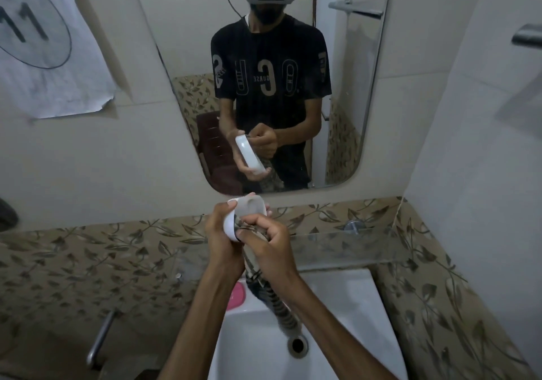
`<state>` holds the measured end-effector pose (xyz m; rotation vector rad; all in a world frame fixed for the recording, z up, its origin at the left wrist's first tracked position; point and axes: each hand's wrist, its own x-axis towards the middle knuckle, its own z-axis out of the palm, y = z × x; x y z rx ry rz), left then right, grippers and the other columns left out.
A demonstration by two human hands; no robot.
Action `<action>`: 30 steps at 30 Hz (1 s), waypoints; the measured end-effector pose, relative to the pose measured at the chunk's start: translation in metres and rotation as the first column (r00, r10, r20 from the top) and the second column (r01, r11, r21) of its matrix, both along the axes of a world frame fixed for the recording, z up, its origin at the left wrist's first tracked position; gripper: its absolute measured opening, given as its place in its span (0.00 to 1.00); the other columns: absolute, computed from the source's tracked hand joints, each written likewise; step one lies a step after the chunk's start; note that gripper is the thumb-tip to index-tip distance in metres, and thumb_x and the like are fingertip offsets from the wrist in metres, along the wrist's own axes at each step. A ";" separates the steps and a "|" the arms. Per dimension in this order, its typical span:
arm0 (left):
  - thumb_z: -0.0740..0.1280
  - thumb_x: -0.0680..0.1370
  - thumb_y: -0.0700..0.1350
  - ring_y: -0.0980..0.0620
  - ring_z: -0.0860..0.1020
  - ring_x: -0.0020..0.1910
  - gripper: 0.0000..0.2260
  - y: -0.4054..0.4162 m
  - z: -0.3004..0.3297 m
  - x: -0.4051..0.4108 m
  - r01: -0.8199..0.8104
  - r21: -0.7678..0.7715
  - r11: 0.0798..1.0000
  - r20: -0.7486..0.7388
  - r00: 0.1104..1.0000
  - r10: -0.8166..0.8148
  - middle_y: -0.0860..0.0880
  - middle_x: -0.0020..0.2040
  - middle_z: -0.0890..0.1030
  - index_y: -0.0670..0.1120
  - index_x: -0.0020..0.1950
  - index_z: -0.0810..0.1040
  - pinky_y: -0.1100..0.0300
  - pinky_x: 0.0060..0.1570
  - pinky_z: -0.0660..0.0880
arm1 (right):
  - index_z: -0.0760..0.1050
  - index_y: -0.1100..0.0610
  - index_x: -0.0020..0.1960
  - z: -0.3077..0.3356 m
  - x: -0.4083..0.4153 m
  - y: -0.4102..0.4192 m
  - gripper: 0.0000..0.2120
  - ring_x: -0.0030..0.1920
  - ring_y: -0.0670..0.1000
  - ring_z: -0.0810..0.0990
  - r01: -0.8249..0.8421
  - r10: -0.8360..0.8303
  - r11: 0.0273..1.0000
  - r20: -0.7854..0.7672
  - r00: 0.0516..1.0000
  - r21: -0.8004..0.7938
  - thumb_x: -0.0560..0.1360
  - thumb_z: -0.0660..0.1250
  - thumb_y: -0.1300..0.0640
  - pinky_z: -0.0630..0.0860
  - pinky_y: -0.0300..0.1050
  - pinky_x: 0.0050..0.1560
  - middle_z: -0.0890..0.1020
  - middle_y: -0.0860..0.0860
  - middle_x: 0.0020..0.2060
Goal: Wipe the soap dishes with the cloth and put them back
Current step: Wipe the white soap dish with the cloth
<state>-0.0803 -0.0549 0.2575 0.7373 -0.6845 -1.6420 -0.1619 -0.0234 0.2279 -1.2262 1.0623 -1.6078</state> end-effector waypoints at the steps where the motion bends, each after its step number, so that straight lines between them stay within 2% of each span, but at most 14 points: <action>1: 0.69 0.69 0.52 0.35 0.81 0.51 0.32 0.000 -0.001 0.001 -0.005 -0.011 1.000 0.013 1.000 0.005 0.30 0.53 0.82 0.31 0.66 0.78 0.49 0.52 0.80 | 0.86 0.46 0.41 0.001 0.000 0.000 0.08 0.41 0.41 0.84 -0.018 0.018 1.000 0.031 0.999 0.006 0.72 0.71 0.58 0.80 0.34 0.44 0.86 0.43 0.38; 4: 0.73 0.66 0.55 0.34 0.79 0.56 0.40 0.000 -0.001 0.005 0.040 -0.049 0.998 0.028 0.999 -0.039 0.28 0.59 0.78 0.32 0.71 0.74 0.45 0.59 0.76 | 0.87 0.47 0.44 -0.002 -0.006 -0.002 0.09 0.43 0.42 0.86 -0.019 0.018 0.999 -0.017 1.000 -0.036 0.73 0.74 0.60 0.82 0.36 0.47 0.87 0.42 0.40; 7: 0.78 0.63 0.57 0.31 0.74 0.64 0.47 0.002 -0.002 0.006 0.110 -0.071 0.991 0.002 0.994 -0.110 0.27 0.65 0.74 0.32 0.75 0.71 0.39 0.71 0.68 | 0.88 0.54 0.49 -0.001 -0.009 -0.007 0.06 0.49 0.44 0.87 0.052 -0.075 0.992 -0.193 0.978 -0.118 0.73 0.75 0.60 0.84 0.40 0.53 0.89 0.45 0.45; 10: 0.78 0.64 0.57 0.32 0.71 0.68 0.47 0.004 0.000 0.010 0.131 -0.083 0.988 -0.037 0.990 -0.134 0.27 0.69 0.72 0.33 0.76 0.70 0.40 0.78 0.61 | 0.89 0.54 0.52 0.004 -0.007 -0.014 0.08 0.52 0.42 0.87 0.120 -0.219 0.956 -0.379 0.899 -0.268 0.74 0.74 0.60 0.83 0.41 0.58 0.90 0.46 0.50; 13: 0.78 0.65 0.56 0.38 0.75 0.66 0.46 0.007 0.003 0.013 0.165 -0.073 0.984 -0.076 0.982 -0.170 0.33 0.69 0.74 0.35 0.77 0.70 0.46 0.72 0.68 | 0.88 0.53 0.54 0.011 -0.015 -0.023 0.09 0.52 0.44 0.87 0.175 -0.302 0.934 -0.423 0.854 -0.313 0.75 0.74 0.60 0.83 0.44 0.57 0.90 0.46 0.51; 16: 0.76 0.66 0.56 0.43 0.78 0.61 0.44 0.010 0.002 0.014 0.176 -0.070 0.982 -0.062 0.982 -0.181 0.37 0.65 0.77 0.39 0.78 0.71 0.50 0.62 0.74 | 0.88 0.53 0.54 0.013 -0.025 -0.029 0.09 0.49 0.46 0.87 0.305 -0.386 0.922 -0.485 0.785 -0.240 0.75 0.75 0.60 0.84 0.47 0.52 0.90 0.47 0.49; 18: 0.75 0.66 0.55 0.39 0.76 0.64 0.43 0.010 0.001 0.013 0.159 -0.075 0.984 -0.075 0.983 -0.165 0.34 0.67 0.76 0.40 0.78 0.71 0.47 0.67 0.72 | 0.89 0.55 0.52 0.008 -0.026 -0.027 0.07 0.46 0.48 0.88 0.323 -0.378 0.926 -0.502 0.778 -0.197 0.75 0.76 0.60 0.84 0.50 0.49 0.90 0.48 0.46; 20: 0.76 0.65 0.55 0.35 0.71 0.68 0.44 0.008 -0.001 0.012 0.142 -0.076 0.987 -0.081 0.986 -0.148 0.28 0.71 0.72 0.40 0.78 0.71 0.42 0.76 0.62 | 0.89 0.55 0.50 0.004 -0.021 -0.020 0.06 0.44 0.48 0.87 0.259 -0.303 0.953 -0.499 0.812 -0.159 0.74 0.76 0.60 0.84 0.50 0.47 0.90 0.48 0.44; 21: 0.76 0.64 0.55 0.34 0.69 0.69 0.45 0.008 -0.002 0.009 0.135 -0.074 0.988 -0.071 0.988 -0.140 0.26 0.71 0.71 0.39 0.78 0.71 0.41 0.77 0.60 | 0.89 0.55 0.49 0.004 -0.018 -0.017 0.06 0.44 0.46 0.87 0.212 -0.254 0.967 -0.483 0.838 -0.142 0.73 0.76 0.60 0.84 0.50 0.48 0.90 0.48 0.44; 23: 0.74 0.66 0.56 0.32 0.70 0.68 0.43 0.006 -0.004 0.006 0.121 -0.075 0.990 -0.063 0.990 -0.126 0.23 0.73 0.69 0.37 0.77 0.72 0.40 0.79 0.58 | 0.89 0.55 0.49 0.006 -0.011 -0.012 0.07 0.45 0.44 0.87 0.131 -0.207 0.972 -0.452 0.868 -0.195 0.72 0.75 0.60 0.84 0.46 0.51 0.90 0.48 0.45; 25: 0.66 0.72 0.56 0.31 0.70 0.70 0.37 0.003 -0.007 0.007 0.104 -0.065 0.992 -0.061 0.992 -0.108 0.23 0.74 0.68 0.36 0.76 0.72 0.39 0.80 0.57 | 0.89 0.55 0.48 0.010 -0.007 -0.010 0.08 0.45 0.44 0.87 0.092 -0.223 0.952 -0.454 0.863 -0.294 0.71 0.74 0.61 0.84 0.44 0.52 0.90 0.48 0.45; 27: 0.60 0.75 0.55 0.32 0.72 0.69 0.34 0.001 -0.007 0.007 0.098 -0.067 0.993 -0.056 0.993 -0.101 0.24 0.72 0.70 0.35 0.76 0.72 0.42 0.78 0.62 | 0.89 0.57 0.48 0.015 -0.007 -0.015 0.08 0.46 0.45 0.87 0.090 -0.250 0.933 -0.448 0.858 -0.348 0.71 0.74 0.63 0.83 0.44 0.53 0.90 0.49 0.45; 30: 0.60 0.76 0.53 0.41 0.78 0.64 0.33 0.002 -0.006 0.007 0.033 -0.058 0.998 -0.070 0.997 -0.037 0.30 0.71 0.74 0.32 0.74 0.73 0.54 0.66 0.74 | 0.88 0.58 0.50 0.019 -0.008 -0.025 0.10 0.49 0.48 0.88 0.145 -0.345 0.900 -0.467 0.814 -0.411 0.72 0.74 0.66 0.84 0.47 0.53 0.90 0.50 0.48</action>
